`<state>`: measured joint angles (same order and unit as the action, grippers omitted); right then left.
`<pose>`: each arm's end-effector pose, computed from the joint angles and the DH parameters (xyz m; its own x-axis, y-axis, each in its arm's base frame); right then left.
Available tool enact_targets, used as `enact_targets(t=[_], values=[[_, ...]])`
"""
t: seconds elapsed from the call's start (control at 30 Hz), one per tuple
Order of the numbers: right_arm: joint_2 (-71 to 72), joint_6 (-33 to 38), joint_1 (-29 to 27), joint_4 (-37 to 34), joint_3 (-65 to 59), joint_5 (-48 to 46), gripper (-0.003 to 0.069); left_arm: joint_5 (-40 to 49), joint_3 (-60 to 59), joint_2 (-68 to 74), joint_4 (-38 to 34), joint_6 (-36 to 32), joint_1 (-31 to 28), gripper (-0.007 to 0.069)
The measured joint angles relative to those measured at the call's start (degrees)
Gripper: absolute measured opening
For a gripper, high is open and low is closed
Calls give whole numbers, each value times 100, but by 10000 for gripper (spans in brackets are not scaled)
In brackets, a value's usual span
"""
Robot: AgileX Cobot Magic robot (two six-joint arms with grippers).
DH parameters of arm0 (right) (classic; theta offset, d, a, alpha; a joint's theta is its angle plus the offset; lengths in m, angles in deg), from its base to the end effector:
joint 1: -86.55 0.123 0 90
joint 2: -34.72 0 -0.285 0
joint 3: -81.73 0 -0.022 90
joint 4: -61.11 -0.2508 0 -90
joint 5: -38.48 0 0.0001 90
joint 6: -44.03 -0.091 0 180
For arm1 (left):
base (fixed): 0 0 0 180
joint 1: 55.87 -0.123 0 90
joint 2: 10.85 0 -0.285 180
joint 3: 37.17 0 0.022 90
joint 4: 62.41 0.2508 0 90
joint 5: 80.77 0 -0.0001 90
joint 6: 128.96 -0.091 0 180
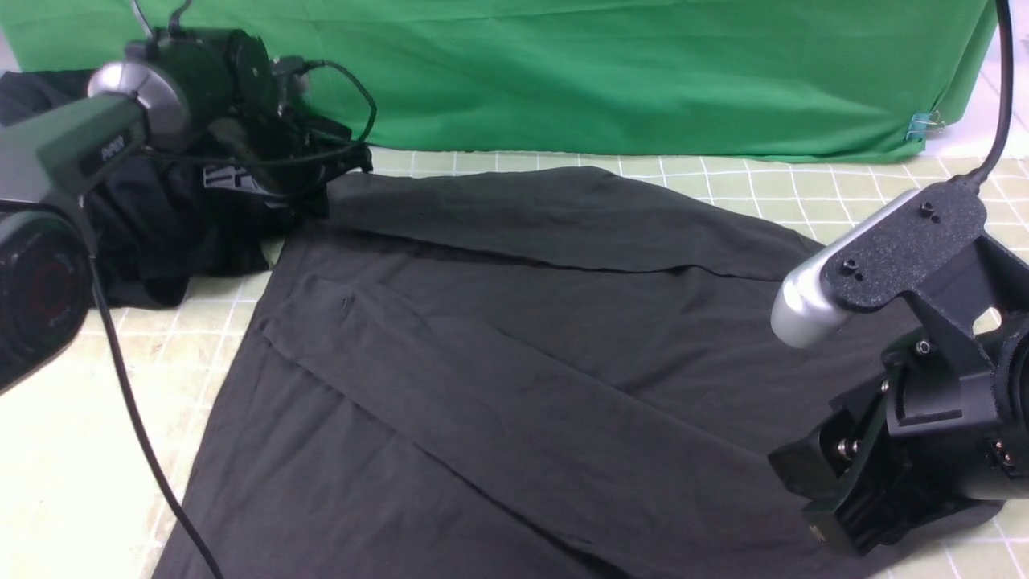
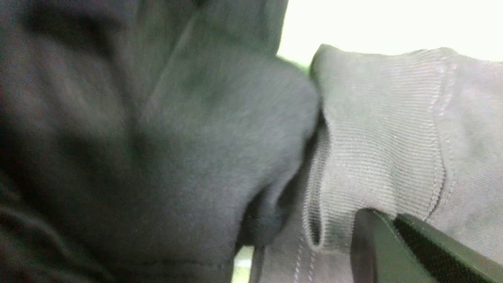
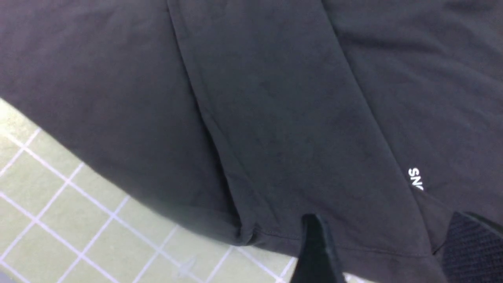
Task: Fold a long-sleeved shirt over a green coffee tablecloth.
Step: 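Fold the left side of the dark shirt inward over its body with the left gripper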
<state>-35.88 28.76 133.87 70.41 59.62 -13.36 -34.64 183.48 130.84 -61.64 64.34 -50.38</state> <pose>0.1506 0.1463 0.3287 -0.6541 -0.4680 -0.5942 -0.5788 0.8154 -0.0051 0.5209 -0.0492 0.1967 -0.8357 -0.1417 -0.5306 -0.0966 0.9890 -0.1119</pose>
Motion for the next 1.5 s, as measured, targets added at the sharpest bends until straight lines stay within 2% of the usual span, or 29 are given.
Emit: enact_targets(t=[0.2,0.33,0.43,0.47,0.5,0.53,0.6,0.67,0.73,1.1,1.27,1.5], values=[[0,-7,0,137,0,6,410,299,0,-291,-77,-259,0,11],[0,-157,-95,627,19,-5,392,905,0,-600,-287,-518,17,11],[0,-170,-472,720,60,26,310,1365,-5,-847,-421,-596,17,11],[0,-165,-705,726,61,85,242,1586,-5,-940,-464,-625,17,11],[0,-165,-741,733,61,95,242,1662,-16,-969,-471,-626,17,11],[0,-157,-950,737,61,149,178,1917,-30,-1061,-475,-631,31,11],[0,-157,-1264,742,61,222,104,2197,-123,-1218,-444,-645,58,11],[0,-152,-1571,742,61,321,43,2290,-298,-1380,-401,-650,75,11],[0,-152,-1770,742,61,343,15,2301,-473,-1551,-401,-650,82,11],[0,-152,-1910,742,61,517,15,2331,-2268,-2786,-193,-381,266,11],[0,-152,-1910,714,61,535,36,2330,-2985,-3124,65,-139,276,11],[0,-146,-1910,647,61,535,50,2294,-3638,-3249,65,-106,511,11]])
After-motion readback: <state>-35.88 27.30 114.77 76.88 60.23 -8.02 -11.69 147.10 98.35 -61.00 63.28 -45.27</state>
